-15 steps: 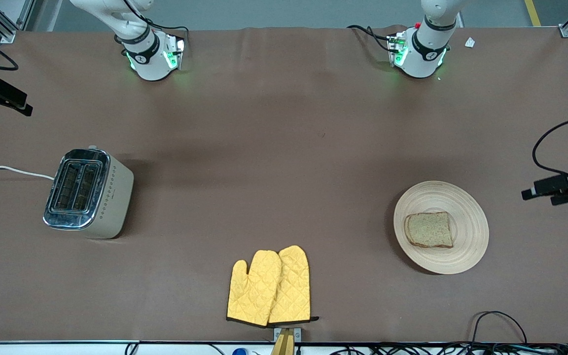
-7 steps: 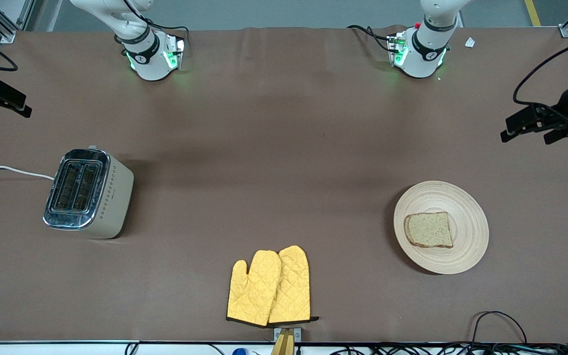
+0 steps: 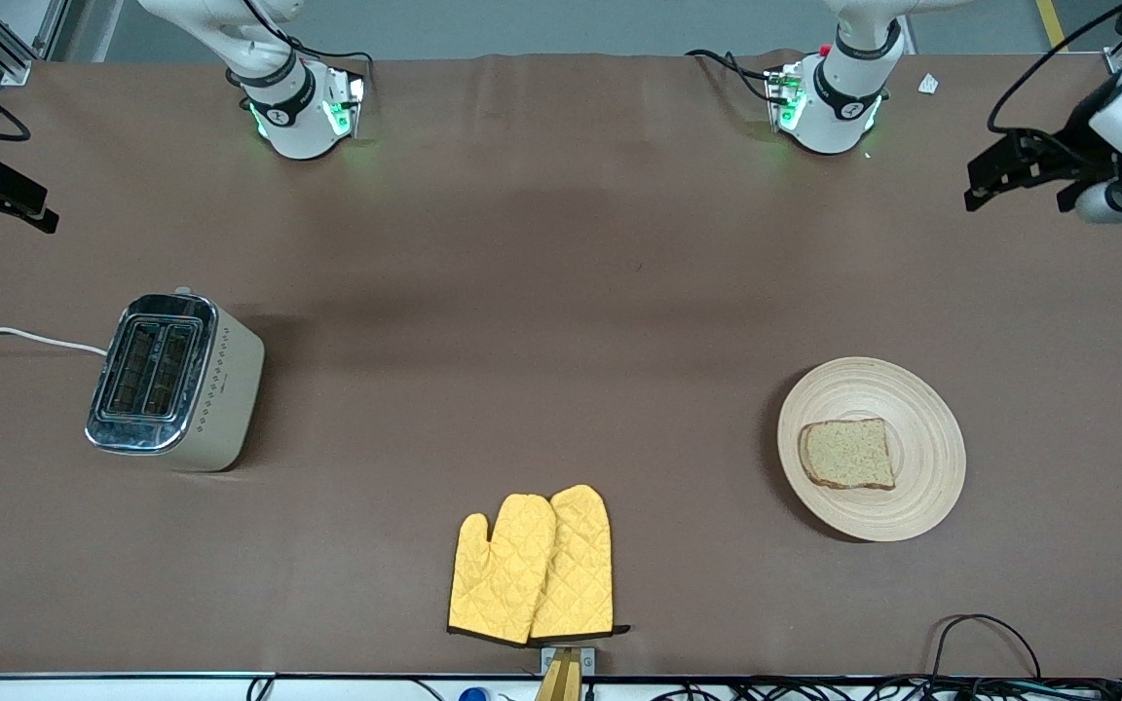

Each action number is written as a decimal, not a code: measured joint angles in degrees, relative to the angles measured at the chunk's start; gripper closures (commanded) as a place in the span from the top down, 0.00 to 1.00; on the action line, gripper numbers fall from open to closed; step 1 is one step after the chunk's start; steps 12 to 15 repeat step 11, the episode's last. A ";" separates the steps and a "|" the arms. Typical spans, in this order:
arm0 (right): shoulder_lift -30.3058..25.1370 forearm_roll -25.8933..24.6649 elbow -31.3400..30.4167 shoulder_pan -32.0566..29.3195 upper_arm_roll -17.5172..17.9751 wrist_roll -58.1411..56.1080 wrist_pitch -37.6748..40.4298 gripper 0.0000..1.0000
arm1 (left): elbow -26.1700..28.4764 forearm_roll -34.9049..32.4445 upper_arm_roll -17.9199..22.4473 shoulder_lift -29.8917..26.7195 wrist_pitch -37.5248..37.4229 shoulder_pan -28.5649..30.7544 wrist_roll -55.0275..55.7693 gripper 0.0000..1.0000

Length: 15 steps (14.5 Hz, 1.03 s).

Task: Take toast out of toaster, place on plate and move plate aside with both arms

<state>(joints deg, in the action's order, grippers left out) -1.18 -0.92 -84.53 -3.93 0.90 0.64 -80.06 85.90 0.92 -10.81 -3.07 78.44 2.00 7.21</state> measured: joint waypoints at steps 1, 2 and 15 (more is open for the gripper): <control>0.00 0.00 0.00 -0.03 -0.01 -0.03 -0.17 1.00 | 1.87 -0.29 0.91 -1.62 0.00 -1.45 0.06 1.00; 0.01 0.00 0.00 -0.08 -0.01 -0.04 -0.39 1.00 | 3.71 -0.55 1.42 -3.20 0.19 -2.49 0.12 1.00; 0.01 0.00 0.00 -0.25 0.01 -0.17 -0.76 1.00 | 11.03 -1.34 5.60 -8.63 5.05 -4.60 -0.45 1.00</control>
